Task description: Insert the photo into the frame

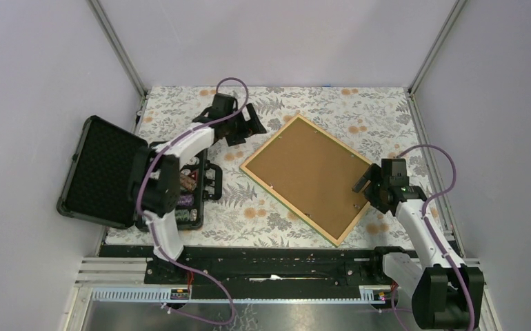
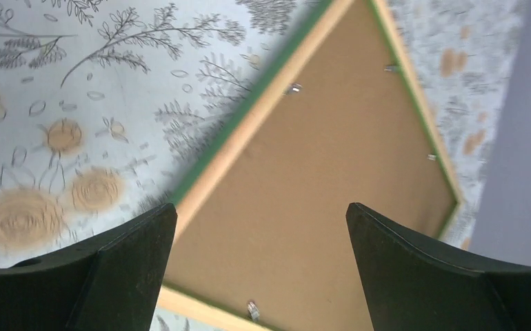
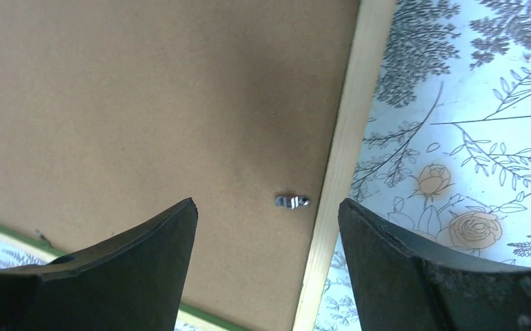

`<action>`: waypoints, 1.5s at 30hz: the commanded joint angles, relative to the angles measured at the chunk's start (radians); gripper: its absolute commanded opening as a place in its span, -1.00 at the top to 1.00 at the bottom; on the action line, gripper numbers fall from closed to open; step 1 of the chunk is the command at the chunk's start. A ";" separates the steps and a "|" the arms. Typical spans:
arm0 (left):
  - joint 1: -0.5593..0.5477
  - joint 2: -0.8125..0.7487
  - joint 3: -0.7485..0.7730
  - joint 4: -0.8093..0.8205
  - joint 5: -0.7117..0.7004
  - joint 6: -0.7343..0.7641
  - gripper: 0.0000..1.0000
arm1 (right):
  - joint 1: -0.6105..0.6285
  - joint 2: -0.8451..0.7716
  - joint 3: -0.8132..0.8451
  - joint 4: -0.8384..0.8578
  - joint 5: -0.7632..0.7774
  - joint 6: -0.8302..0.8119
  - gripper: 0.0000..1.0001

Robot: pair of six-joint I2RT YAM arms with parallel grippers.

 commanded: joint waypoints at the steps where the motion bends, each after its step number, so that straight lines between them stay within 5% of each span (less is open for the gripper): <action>1: -0.009 0.187 0.164 -0.089 0.016 0.110 -0.97 | -0.055 0.021 -0.048 0.074 0.037 0.044 -0.63; 9: -0.009 0.336 0.142 -0.090 0.199 0.033 -0.97 | -0.086 0.212 -0.020 0.220 -0.191 -0.101 -0.65; 16: -0.018 0.081 -0.267 0.140 0.281 -0.124 -0.97 | -0.080 0.510 0.104 0.260 -0.394 -0.191 -0.68; 22: -0.054 -0.070 -0.435 0.068 0.240 -0.081 -0.97 | -0.080 0.579 0.246 0.168 -0.306 -0.242 -0.69; 30: -0.031 -0.143 -0.244 -0.236 -0.073 0.040 -0.98 | -0.080 0.491 0.245 0.089 -0.162 -0.224 -0.59; 39: 0.023 -0.012 0.032 -0.202 0.004 -0.044 -0.97 | -0.080 0.401 0.192 0.035 -0.143 -0.225 -0.56; 45: 0.031 0.143 0.113 -0.198 0.019 0.084 -0.97 | -0.080 0.389 0.180 0.017 -0.147 -0.238 -0.49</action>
